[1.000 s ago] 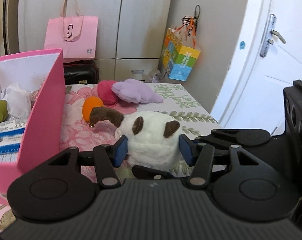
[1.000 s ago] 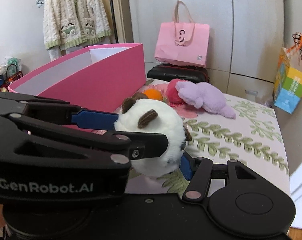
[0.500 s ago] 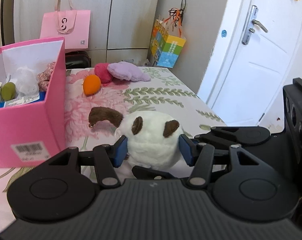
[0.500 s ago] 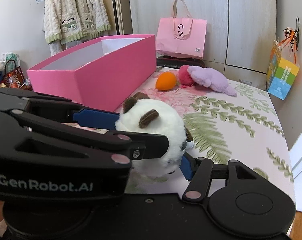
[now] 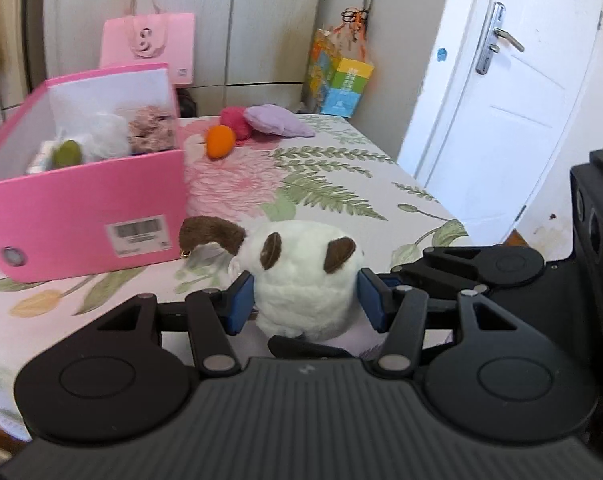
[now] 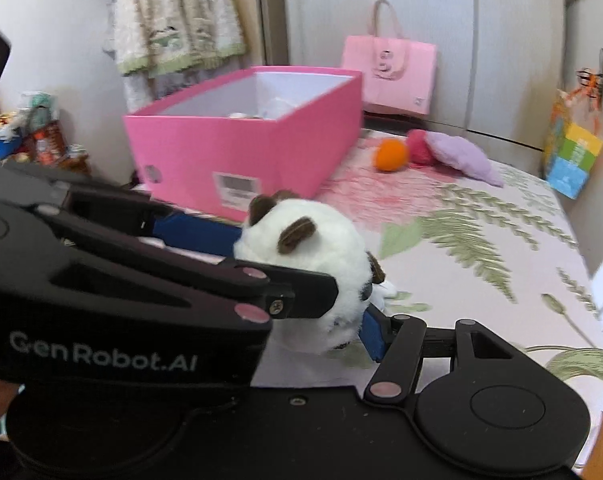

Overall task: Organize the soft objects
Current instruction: 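Lift the panda plush with both grippers and carry it over the box, then open both grippers to drop the panda plush into the box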

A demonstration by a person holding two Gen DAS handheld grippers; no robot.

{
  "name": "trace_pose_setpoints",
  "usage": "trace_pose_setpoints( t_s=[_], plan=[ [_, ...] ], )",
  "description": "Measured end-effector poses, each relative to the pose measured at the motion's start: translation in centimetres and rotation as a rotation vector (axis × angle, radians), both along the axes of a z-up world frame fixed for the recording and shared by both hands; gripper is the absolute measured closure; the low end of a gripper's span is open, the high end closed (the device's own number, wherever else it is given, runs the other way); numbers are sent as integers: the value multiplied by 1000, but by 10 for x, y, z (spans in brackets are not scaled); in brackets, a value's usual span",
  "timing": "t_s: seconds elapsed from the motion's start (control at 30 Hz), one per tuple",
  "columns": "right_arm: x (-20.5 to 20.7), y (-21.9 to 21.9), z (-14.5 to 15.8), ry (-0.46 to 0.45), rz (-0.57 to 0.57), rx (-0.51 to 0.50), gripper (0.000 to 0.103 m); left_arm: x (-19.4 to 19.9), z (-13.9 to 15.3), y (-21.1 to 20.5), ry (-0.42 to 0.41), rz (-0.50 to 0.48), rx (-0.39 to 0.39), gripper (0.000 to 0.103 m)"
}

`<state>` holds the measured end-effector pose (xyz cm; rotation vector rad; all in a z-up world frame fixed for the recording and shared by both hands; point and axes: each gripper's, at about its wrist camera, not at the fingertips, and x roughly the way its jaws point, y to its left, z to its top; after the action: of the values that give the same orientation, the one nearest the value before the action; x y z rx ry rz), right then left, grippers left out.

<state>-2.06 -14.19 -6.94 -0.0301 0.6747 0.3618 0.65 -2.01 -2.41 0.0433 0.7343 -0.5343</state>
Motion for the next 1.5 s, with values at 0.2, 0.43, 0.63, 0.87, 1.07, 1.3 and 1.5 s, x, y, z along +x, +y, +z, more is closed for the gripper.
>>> trace_pose_setpoints(
  t_s=[0.2, 0.43, 0.63, 0.87, 1.07, 1.3, 1.5],
  plan=[
    [-4, 17, 20, -9, 63, 65, 37, -7, 28, 24, -11, 33, 24, 49],
    [2, 32, 50, -56, 113, 73, 37, -4, 59, 47, -38, 55, 6, 49],
    [22, 36, 76, -104, 124, 151, 37, 11, 79, 68, -85, 113, -73, 49],
    [61, 43, 92, -128, 131, 200, 37, 43, 92, 78, -153, 162, -120, 49],
    [99, 49, 108, -160, 145, 215, 37, 76, 100, 87, -194, 204, -178, 49],
    [152, 59, 113, -175, 186, 193, 37, 131, 93, 103, -159, 251, -241, 49],
    [204, 62, 91, -89, 194, 180, 36, 182, 65, 109, -62, 279, -243, 49]
  ],
)
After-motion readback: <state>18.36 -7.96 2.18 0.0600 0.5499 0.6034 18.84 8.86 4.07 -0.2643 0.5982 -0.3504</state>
